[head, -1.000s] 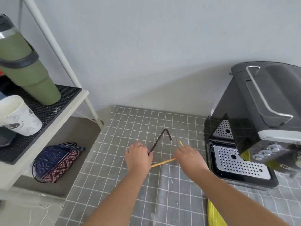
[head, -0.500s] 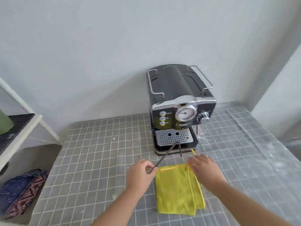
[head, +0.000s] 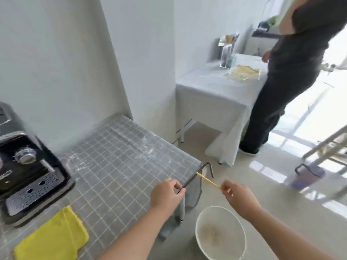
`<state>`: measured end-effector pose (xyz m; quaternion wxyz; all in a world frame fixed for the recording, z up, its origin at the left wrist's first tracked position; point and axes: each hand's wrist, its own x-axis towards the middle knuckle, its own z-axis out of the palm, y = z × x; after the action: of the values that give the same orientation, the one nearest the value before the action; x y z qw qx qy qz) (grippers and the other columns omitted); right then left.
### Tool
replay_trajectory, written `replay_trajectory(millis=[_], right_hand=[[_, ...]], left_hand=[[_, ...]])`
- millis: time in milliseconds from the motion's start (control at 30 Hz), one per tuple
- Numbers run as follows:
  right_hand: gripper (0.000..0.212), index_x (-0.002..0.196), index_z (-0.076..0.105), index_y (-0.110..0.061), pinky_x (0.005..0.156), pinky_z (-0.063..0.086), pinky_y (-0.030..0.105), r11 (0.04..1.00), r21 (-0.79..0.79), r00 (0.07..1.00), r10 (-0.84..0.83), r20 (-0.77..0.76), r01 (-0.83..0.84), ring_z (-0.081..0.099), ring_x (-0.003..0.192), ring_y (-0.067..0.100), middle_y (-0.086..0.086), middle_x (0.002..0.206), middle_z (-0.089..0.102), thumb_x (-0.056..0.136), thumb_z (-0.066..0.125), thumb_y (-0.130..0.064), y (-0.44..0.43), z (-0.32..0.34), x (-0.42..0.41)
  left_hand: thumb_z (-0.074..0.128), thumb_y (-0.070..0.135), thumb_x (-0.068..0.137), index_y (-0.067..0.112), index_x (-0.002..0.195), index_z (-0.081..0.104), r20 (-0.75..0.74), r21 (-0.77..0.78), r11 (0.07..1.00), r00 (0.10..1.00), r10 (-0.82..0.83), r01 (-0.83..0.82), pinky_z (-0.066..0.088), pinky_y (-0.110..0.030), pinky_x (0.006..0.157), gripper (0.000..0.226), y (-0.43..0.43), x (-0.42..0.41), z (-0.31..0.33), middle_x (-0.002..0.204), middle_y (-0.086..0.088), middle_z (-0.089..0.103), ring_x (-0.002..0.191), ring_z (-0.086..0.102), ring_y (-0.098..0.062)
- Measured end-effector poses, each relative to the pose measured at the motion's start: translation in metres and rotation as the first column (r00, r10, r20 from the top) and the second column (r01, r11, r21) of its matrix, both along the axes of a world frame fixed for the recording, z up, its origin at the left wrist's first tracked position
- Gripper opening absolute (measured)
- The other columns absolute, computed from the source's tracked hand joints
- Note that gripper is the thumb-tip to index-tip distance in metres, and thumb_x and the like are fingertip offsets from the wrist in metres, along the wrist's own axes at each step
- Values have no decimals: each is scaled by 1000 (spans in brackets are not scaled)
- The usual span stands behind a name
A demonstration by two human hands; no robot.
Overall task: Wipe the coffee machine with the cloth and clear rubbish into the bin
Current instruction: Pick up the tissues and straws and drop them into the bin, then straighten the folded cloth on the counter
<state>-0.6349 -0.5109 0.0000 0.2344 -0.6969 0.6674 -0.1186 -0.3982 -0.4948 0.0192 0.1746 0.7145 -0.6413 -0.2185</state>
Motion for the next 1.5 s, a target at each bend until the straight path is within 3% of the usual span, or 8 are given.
replay_trajectory(millis=[267,533,667,767,833,1100,1233,1500], right_hand=[[19,73,55,-31,59,42,24,878,280,890,-436,132,389,54,68,12,-9,75,61,83,59,-15,45,-55,-93],[15,69,58,-20,57,46,25,612,641,761,-645,65,464,56,61,19,7,79,66,82,61,-13,66,-143,-85],[8,88,65,-12,53,42,21,570,669,743,-669,41,477,60,74,22,9,90,66,85,61,-18,47,-169,-80],[31,113,62,-8,77,44,24,549,683,750,-661,1,483,60,102,25,11,109,66,89,59,-25,34,-181,-83],[33,118,59,-7,78,41,23,536,676,730,-684,-4,506,59,105,26,11,114,65,90,56,-25,30,-183,-86],[21,106,64,-12,72,46,25,640,594,761,-645,71,487,60,91,22,8,105,67,89,56,-20,38,-153,-83],[20,107,61,-17,83,50,31,745,524,821,-554,139,413,60,96,19,1,105,64,89,57,-24,26,-121,-78],[25,113,59,-20,76,46,26,944,316,977,-149,155,94,58,93,15,-3,108,62,90,54,-27,-18,-47,-29]], left_hand=[[57,42,83,24,81,64,29,216,940,960,-278,265,47,-26,73,19,-25,-109,-55,95,8,65,91,60,-13],[57,36,81,21,76,65,152,550,788,894,-421,277,52,-29,73,17,-39,-122,-135,91,3,71,91,66,-21],[57,41,81,23,78,66,150,635,723,874,-461,272,49,-26,67,20,-59,-126,-167,90,2,70,90,67,-20],[54,54,84,26,111,58,100,683,668,868,-486,296,44,-30,78,39,-69,-129,-184,113,4,61,110,58,-23],[52,54,86,25,121,51,85,679,666,868,-489,309,46,-34,86,46,-74,-130,-190,122,4,59,114,55,-23],[51,42,90,23,127,48,90,570,695,808,-583,438,50,-39,92,41,-67,-128,-160,127,2,55,113,55,-19],[52,40,90,23,130,47,61,512,710,804,-591,483,48,-39,95,43,-64,-124,-130,131,2,51,116,53,-17],[53,36,90,25,124,50,82,275,916,942,-326,293,44,-36,97,36,-32,-56,-52,129,3,50,116,51,-17]])
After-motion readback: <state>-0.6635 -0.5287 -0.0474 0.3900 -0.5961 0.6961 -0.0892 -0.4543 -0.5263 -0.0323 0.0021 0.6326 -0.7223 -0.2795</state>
